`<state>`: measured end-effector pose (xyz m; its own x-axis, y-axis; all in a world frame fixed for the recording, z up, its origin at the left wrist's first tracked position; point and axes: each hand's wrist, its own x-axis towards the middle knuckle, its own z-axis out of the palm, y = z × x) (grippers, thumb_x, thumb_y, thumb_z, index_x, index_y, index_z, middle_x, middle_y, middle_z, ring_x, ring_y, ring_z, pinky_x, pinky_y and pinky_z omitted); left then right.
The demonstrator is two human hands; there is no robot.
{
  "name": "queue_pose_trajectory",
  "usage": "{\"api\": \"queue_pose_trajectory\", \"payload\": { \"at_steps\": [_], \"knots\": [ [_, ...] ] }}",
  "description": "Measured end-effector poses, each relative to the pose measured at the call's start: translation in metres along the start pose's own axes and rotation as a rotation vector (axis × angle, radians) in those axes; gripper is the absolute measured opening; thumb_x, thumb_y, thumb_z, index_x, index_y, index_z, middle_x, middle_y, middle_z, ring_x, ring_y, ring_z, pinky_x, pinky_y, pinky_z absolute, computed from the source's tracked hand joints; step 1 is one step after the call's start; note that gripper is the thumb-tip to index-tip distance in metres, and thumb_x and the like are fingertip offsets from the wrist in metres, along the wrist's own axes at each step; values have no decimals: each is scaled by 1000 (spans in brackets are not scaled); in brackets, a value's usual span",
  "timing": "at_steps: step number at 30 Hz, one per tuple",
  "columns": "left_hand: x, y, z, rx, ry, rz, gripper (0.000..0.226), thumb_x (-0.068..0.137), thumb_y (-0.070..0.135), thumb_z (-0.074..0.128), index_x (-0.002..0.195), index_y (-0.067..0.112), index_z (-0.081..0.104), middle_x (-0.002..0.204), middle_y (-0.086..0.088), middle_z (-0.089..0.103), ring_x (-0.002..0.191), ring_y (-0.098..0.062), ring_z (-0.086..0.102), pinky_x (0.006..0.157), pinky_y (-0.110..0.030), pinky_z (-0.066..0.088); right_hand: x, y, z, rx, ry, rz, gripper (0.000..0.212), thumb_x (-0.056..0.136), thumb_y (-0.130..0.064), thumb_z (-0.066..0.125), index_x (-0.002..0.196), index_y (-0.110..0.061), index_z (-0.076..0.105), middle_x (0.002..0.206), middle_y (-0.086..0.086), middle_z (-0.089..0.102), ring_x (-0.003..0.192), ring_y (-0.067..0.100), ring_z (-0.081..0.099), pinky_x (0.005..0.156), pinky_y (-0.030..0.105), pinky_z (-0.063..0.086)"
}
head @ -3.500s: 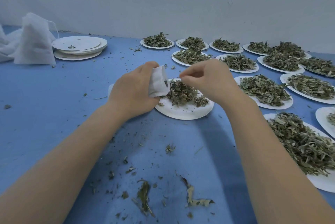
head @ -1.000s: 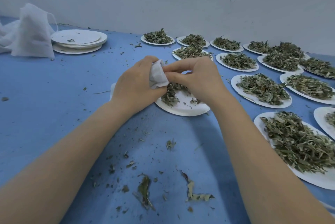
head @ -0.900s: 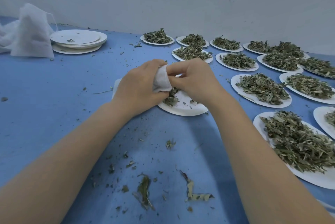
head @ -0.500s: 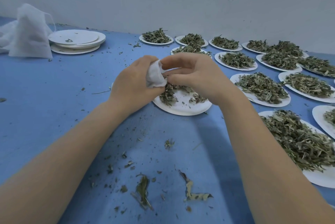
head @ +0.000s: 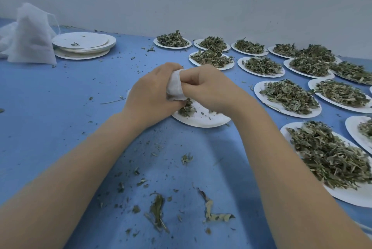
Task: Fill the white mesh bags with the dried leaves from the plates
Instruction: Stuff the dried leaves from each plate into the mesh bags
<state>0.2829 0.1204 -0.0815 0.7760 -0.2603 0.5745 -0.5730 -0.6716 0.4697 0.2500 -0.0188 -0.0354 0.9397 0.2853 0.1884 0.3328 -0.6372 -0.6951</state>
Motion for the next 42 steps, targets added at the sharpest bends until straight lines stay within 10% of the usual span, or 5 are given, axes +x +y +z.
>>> {"api": "queue_pose_trajectory", "payload": {
  "at_steps": [3, 10, 17, 24, 42],
  "knots": [
    [0, 0, -1, -14, -5, 4, 53, 65, 23, 71, 115, 19, 54, 100, 8, 58, 83, -12, 50, 69, -24, 38, -5, -2, -7, 62, -85, -15, 33, 83, 7, 45, 92, -11, 70, 56, -14, 51, 40, 0, 38, 38, 7, 26],
    [2, -1, 1, -22, 3, -8, 52, 63, 22, 71, 112, 20, 55, 93, 16, 51, 80, 6, 38, 63, -13, 26, 8, -2, 14, -53, 284, -30, 25, 68, 0, 65, 65, -25, 63, 51, -13, 48, 52, 3, 42, 49, 12, 32],
    [3, -13, -11, 108, -4, -1, 55, 70, 33, 71, 119, 18, 52, 111, 0, 60, 94, -23, 55, 72, -26, 36, 3, 13, -4, 56, 130, 28, 44, 86, 2, 45, 109, -28, 68, 96, -10, 71, 70, 0, 61, 49, 15, 44],
    [2, -16, -8, 176, 5, -26, 53, 72, 28, 71, 121, 17, 51, 114, -3, 60, 100, -27, 54, 72, -27, 34, 4, 29, 6, -333, -19, 182, 35, 77, -42, 65, 111, -38, 64, 77, -16, 49, 69, 0, 48, 58, 21, 37],
    [3, -22, -9, 195, 13, -26, 55, 72, 31, 71, 121, 18, 50, 113, -3, 59, 96, -28, 55, 71, -27, 34, 4, 27, 7, -466, -111, 139, 30, 81, -19, 63, 107, -30, 69, 88, -13, 55, 85, 9, 49, 63, 20, 36]
  ]
}}
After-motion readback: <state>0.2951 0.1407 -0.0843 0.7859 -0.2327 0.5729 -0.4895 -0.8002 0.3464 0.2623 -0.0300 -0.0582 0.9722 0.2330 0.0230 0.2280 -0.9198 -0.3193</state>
